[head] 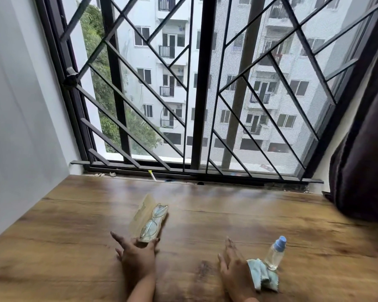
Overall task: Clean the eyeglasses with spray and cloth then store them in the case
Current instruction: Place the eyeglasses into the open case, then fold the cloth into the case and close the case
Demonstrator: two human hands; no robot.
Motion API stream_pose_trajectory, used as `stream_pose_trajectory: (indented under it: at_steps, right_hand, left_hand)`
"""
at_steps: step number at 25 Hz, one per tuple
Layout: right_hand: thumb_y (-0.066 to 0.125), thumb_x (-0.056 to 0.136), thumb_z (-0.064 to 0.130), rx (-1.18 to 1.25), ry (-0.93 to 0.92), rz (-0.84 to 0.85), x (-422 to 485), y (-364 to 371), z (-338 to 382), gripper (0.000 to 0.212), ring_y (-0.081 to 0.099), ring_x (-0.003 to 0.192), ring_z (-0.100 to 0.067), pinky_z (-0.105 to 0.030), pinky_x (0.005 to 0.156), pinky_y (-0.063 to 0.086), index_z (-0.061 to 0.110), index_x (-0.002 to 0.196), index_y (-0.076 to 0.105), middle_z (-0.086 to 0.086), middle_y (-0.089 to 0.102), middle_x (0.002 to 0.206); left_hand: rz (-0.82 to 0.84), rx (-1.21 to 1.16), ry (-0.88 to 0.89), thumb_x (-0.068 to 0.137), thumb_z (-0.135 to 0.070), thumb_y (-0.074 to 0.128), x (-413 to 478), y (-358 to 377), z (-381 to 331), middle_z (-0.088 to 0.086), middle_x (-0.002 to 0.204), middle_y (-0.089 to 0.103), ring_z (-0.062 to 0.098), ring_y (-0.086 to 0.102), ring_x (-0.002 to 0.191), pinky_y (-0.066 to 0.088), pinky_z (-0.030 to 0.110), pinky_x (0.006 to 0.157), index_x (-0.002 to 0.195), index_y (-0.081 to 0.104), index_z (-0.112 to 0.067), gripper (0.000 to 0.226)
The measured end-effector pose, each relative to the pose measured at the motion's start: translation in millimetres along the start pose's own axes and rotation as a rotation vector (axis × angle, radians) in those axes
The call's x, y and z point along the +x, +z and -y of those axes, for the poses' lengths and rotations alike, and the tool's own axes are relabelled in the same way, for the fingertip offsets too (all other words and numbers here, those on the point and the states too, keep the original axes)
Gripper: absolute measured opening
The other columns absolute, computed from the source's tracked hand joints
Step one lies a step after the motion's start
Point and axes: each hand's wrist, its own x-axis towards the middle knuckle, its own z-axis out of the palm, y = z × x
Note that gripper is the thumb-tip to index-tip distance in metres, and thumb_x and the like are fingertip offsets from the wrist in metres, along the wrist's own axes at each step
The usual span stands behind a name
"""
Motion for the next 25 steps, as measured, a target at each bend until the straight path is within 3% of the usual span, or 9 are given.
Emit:
stream_pose_trajectory:
  at_steps: [8, 12, 19, 22, 24, 25]
  right_hand:
    - [0.066, 0.053, 0.015, -0.05, -0.045, -0.006, -0.1, -0.3, 0.6, 0.052, 0.071, 0.078, -0.032, -0.014, 0.087, 0.038, -0.007, 0.101, 0.067, -0.019, 0.072, 0.095]
    - [0.066, 0.054, 0.015, -0.055, -0.03, 0.007, -0.4, -1.3, 0.8, 0.053, 0.07, 0.082, -0.031, -0.006, 0.092, 0.031, -0.007, 0.102, 0.066, -0.019, 0.071, 0.098]
    - [0.065, 0.053, 0.015, -0.045, 0.019, 0.087, -3.3, -3.7, 5.8, 0.053, 0.07, 0.083, -0.032, 0.003, 0.097, 0.012, -0.007, 0.102, 0.066, -0.019, 0.071, 0.098]
    - [0.065, 0.062, 0.009, 0.087, 0.048, 0.088, -1.3, -17.4, 11.1, 0.049, 0.066, 0.095, -0.036, 0.009, 0.094, 0.009, -0.008, 0.107, 0.064, -0.022, 0.067, 0.108]
    - [0.065, 0.068, 0.007, 0.194, 0.067, -0.022, 4.8, -39.0, 14.5, 0.041, 0.063, 0.103, -0.021, 0.008, 0.09, 0.017, -0.003, 0.108, 0.066, -0.018, 0.066, 0.11]
    - [0.067, 0.068, 0.007, 0.225, 0.05, -0.082, 7.4, -53.8, 14.0, 0.035, 0.062, 0.096, -0.008, 0.008, 0.086, 0.023, 0.001, 0.103, 0.069, -0.013, 0.07, 0.103]
  left_hand:
    - [0.026, -0.027, 0.037, 0.059, -0.013, 0.085, 2.2, 1.2, 2.6, 0.024, 0.107, 0.066, 0.053, 0.032, 0.127, 0.027, 0.054, 0.108, 0.144, 0.012, 0.003, 0.114]
    - [0.022, -0.017, 0.037, 0.058, -0.011, 0.085, -1.8, -2.4, -4.8, 0.028, 0.103, 0.066, 0.052, 0.044, 0.118, 0.028, 0.053, 0.108, 0.141, 0.016, 0.009, 0.11]
    - [0.041, -0.032, 0.018, 0.06, -0.011, 0.084, -4.3, -5.7, -10.3, 0.028, 0.107, 0.065, 0.05, 0.044, 0.119, 0.025, 0.052, 0.11, 0.141, 0.018, 0.008, 0.107]
    - [0.041, -0.026, 0.02, 0.058, -0.014, 0.086, -3.5, -9.3, -6.8, 0.033, 0.112, 0.061, 0.051, 0.043, 0.12, 0.025, 0.052, 0.109, 0.142, 0.018, 0.006, 0.11]
    - [0.016, -0.019, 0.014, 0.058, -0.026, 0.085, -4.1, -9.0, -1.0, 0.039, 0.112, 0.057, 0.052, 0.043, 0.119, 0.032, 0.054, 0.105, 0.143, 0.021, 0.002, 0.109]
    - [-0.024, -0.019, 0.038, 0.059, -0.042, 0.08, -4.8, -10.0, 3.8, 0.038, 0.108, 0.059, 0.052, 0.048, 0.114, 0.038, 0.055, 0.099, 0.142, 0.026, -0.001, 0.107]
